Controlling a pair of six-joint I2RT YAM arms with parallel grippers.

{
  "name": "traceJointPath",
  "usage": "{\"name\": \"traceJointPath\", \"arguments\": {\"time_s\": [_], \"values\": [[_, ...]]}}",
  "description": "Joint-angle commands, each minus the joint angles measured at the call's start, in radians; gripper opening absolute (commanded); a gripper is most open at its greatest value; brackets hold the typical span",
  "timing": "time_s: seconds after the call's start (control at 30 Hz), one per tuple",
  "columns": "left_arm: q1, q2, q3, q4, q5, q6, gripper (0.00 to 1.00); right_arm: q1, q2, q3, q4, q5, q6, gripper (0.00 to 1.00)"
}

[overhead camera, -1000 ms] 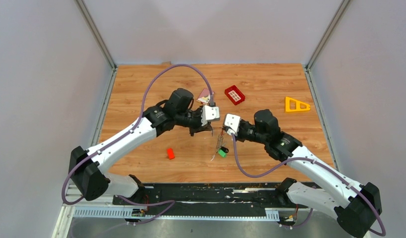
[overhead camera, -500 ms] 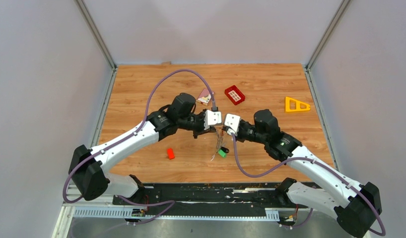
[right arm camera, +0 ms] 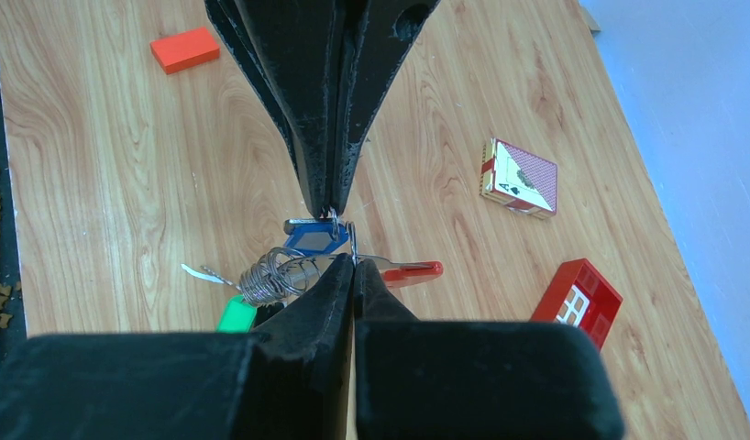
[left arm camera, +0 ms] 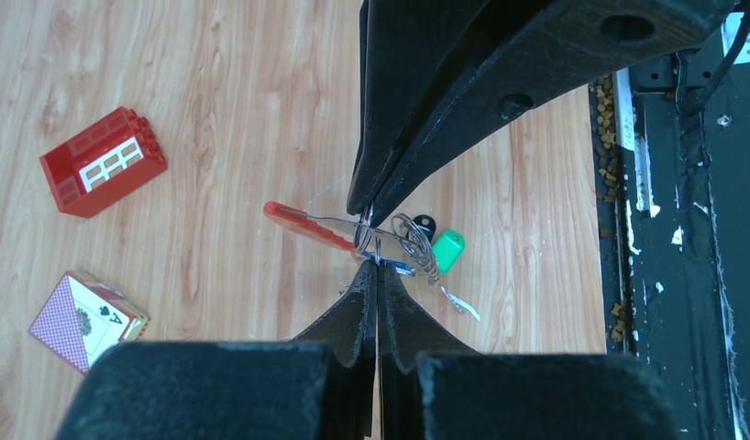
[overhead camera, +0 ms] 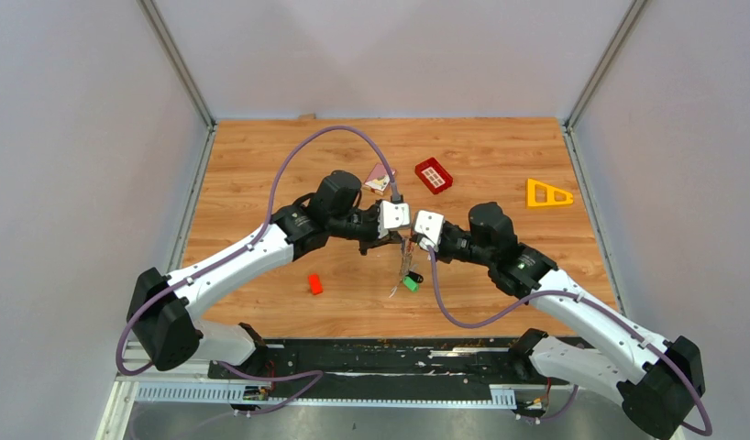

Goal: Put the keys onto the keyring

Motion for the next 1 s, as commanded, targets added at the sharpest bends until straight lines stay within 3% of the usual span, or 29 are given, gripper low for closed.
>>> {"name": "traceJointPath", "arguments": {"time_s": [0.0, 0.97], "values": [[-0.010, -0.016, 0.009, 0.033, 0.023, -0.016, 0.00, 0.002, 0.004, 0.022, 0.025, -0.021, 0.015, 0.00], [-0.010, -0.009, 0.029, 0.059, -0.012, -0.160, 0.00, 0.002, 0.003, 0.016, 0.031, -0.002, 0.008, 0.00]]}}
